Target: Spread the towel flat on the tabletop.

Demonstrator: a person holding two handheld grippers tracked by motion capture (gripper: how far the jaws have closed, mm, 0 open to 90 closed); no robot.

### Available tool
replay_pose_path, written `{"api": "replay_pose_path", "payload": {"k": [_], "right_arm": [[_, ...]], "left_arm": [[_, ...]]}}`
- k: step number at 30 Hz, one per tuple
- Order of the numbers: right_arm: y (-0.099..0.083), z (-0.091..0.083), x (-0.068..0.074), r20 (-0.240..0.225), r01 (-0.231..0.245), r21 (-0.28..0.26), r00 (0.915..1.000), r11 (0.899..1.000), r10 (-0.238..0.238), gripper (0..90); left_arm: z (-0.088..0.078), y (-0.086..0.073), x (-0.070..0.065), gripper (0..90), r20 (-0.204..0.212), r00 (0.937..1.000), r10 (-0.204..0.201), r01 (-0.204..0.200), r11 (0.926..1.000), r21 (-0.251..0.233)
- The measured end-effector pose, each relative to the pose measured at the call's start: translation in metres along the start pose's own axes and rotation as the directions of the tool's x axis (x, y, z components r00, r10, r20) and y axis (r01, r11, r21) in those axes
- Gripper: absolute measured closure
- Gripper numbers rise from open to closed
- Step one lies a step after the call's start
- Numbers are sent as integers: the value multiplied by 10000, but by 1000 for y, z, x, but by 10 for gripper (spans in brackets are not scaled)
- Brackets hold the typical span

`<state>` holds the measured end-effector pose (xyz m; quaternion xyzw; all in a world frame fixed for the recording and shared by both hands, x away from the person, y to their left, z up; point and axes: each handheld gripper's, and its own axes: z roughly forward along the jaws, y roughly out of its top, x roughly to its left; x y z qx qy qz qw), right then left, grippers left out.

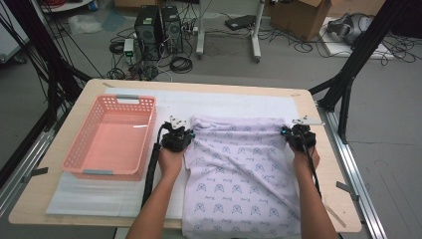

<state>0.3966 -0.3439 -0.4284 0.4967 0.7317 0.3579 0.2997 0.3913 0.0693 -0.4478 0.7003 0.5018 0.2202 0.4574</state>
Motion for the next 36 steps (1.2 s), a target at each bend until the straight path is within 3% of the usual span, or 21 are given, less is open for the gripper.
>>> {"api": "replay_pose_path", "payload": {"k": [1, 3, 6, 9, 12, 14, 17, 20, 22, 25, 28, 30, 32, 34, 36], "right_arm": [[1, 0, -3, -150, -402, -132, 9991, 9991, 400, 885], [1, 0, -4, -203, -520, -57, 9984, 9986, 519, 852], [-1, -3, -6, -423, -662, 141, 9969, 9977, 667, 675], [-4, -15, -7, -719, -795, -170, 9943, 9967, 781, 610], [-8, -30, -4, -1191, -626, -375, 9912, 9973, 577, 585], [-11, -40, 0, -1402, -406, -480, 9896, 9980, 335, 556], [-19, -52, 8, -1907, -180, -390, 9816, 9991, 102, 537], [-30, -60, 17, -2317, 397, -3, 9720, 9992, -387, 523], [-38, -65, 21, -2396, 598, 77, 9692, 9982, -562, 513], [-51, -70, 26, -2524, 534, 210, 9665, 9984, -463, 476], [-59, -73, 29, -2555, 700, 338, 9650, 9970, -591, 459], [-60, -73, 29, -2603, 852, 393, 9628, 9956, -722, 449], [-61, -74, 29, -2842, 679, 408, 9573, 9969, -536, 441], [-62, -72, 32, -2925, 806, 464, 9541, 9957, -636, 443], [-63, -69, 36, -2766, 1120, 712, 9569, 9912, -883, 449]], "left_arm": [[1, -1, 1, 823, 83, 9997, -251, 251, 9997, 60], [0, -2, 1, 644, 419, 9986, -317, 309, 9994, 182], [-8, -2, 0, 492, 912, 9958, -59, 16, 9989, 465], [-19, -8, -4, 431, 1054, 9943, 186, -248, 9980, 585], [-29, -17, -10, 415, 1255, 9893, 741, -847, 9930, 820], [-36, -21, -11, 417, 1274, 9880, 869, -980, 9916, 842], [-48, -26, -11, 411, 1534, 9856, 705, -808, 9948, 620], [-57, -31, -11, 414, 1910, 9793, 666, -799, 9948, 627], [-60, -35, -11, 413, 2101, 9753, 679, -845, 9939, 710], [-61, -40, -14, 401, 2336, 9704, 615, -852, 9921, 925], [-62, -41, -19, 395, 2677, 9609, 710, -989, 9908, 924], [-61, -42, -23, 390, 2757, 9560, 1002, -1341, 9852, 1068], [-60, -42, -27, 391, 2673, 9544, 1327, -1687, 9788, 1162], [-58, -42, -31, 401, 2494, 9543, 1649, -2035, 9694, 1374], [-58, -43, -34, 456, 2163, 9577, 1899, -2230, 9647, 1400]]}}
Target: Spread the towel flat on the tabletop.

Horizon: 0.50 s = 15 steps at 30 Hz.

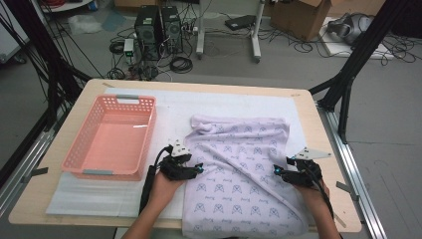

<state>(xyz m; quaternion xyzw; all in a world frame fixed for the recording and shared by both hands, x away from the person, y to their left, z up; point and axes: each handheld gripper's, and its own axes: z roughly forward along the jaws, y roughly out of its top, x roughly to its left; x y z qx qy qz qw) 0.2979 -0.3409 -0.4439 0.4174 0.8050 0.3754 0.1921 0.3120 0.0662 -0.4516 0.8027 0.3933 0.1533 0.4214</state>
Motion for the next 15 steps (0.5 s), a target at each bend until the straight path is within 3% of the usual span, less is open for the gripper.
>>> {"api": "replay_pose_path", "payload": {"k": [2, 4, 5, 7, 9, 13, 15], "right_arm": [[-1, 5, 1, 251, 143, 307, 9996, 9994, -151, 465], [-2, 7, 0, 59, -125, 129, 9999, 9998, 125, 501], [-3, 7, -1, 28, -249, 86, 9997, 9997, 249, 544], [-2, 7, -1, -223, -187, 4, 9996, 9998, 187, 726], [0, 9, 2, -125, 83, -32, 9999, 10000, -83, 850], [4, 14, -1, 311, 58, -152, 9995, 9999, -54, 863], [6, 17, -5, 522, -131, -221, 9985, 9997, 143, 864]], "left_arm": [[1, 0, -3, 534, -478, 9988, 126, -126, 9999, -5], [1, 0, -5, 623, -755, 9968, 262, -261, 9997, 20], [1, 0, -6, 687, -876, 9956, 327, -327, 9995, 14], [1, 1, -7, 835, -1017, 9944, 300, -302, 9995, 2], [1, 2, -4, 868, -894, 9959, -129, 127, 9999, -34], [6, 7, 11, 874, -913, 9913, -951, 927, 9952, -299], [8, 8, 19, 875, -864, 9839, -1563, 1531, 9873, -424]]}}
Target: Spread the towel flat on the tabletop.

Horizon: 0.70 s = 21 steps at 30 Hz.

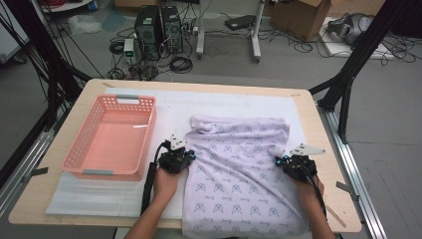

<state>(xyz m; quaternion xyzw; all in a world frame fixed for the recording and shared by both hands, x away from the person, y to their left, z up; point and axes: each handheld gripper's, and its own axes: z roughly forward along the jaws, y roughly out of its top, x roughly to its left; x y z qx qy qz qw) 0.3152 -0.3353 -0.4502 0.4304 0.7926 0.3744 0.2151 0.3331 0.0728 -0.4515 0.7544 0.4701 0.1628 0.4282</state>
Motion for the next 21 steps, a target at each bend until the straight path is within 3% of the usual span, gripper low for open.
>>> {"api": "replay_pose_path", "payload": {"k": [3, 6, 8, 13, 17, 21], "right_arm": [[5, 4, -11, 375, -238, -219, 9990, 9995, 246, 866], [11, 10, -25, 883, -546, -227, 9945, 9983, 564, 872], [13, 13, -31, 871, -788, -143, 9930, 9968, 798, 872], [19, 21, -32, 1139, -802, -232, 9901, 9965, 823, 866], [18, 17, -30, 831, -988, -204, 9915, 9949, 1002, 703], [14, 5, -27, 687, -1154, -508, 9905, 9920, 1187, 638]], "left_arm": [[4, 6, 4, 875, -216, 9998, -25, 23, 9999, -101], [9, 10, 10, 877, -445, 9985, -333, 324, 9992, -216], [11, 11, 15, 876, -449, 9967, -675, 666, 9975, -229], [10, 11, 15, 857, -512, 9971, -560, 546, 9981, -286], [-1, 7, 13, 564, 96, 9991, -424, 426, 9988, -237], [-17, -4, 10, 510, 498, 9982, -341, 354, 9990, -263]]}}
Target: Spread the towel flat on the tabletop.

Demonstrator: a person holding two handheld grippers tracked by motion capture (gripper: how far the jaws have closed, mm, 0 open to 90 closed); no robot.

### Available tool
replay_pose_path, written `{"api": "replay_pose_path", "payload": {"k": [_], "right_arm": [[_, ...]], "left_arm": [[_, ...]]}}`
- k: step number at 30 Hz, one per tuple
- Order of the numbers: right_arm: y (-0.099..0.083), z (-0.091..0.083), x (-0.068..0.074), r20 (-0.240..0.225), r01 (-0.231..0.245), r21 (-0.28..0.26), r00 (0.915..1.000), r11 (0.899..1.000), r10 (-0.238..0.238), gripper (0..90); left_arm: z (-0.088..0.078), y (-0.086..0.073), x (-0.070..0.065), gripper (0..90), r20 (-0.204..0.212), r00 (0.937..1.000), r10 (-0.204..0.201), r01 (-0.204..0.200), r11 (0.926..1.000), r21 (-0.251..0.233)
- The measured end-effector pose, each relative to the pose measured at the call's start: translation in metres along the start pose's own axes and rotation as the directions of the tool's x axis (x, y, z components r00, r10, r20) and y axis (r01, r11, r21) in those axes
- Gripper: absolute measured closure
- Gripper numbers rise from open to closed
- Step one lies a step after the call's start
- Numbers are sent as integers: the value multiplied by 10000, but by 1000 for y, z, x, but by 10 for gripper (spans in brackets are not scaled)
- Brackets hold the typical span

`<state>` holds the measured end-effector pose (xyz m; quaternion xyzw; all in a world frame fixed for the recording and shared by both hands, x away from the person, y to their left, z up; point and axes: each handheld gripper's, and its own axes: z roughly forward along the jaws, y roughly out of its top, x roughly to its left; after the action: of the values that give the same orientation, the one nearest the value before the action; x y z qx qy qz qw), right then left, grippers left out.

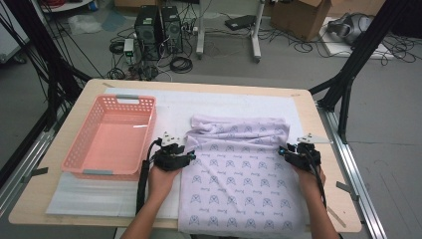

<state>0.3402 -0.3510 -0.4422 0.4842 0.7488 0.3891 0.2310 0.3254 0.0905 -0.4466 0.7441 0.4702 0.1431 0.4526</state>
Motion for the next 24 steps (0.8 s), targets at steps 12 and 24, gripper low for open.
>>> {"api": "replay_pose_path", "payload": {"k": [12, 24], "right_arm": [[-33, -39, 14, -81, 289, 362, 9996, 9989, -287, 579], [-62, -68, 22, -154, 242, 559, 9996, 9981, -234, 714]], "left_arm": [[-29, -33, -19, 481, 843, 9964, -54, 21, 9992, 394], [-39, -46, -44, 861, -284, 9963, 814, -798, 9954, 534]]}}
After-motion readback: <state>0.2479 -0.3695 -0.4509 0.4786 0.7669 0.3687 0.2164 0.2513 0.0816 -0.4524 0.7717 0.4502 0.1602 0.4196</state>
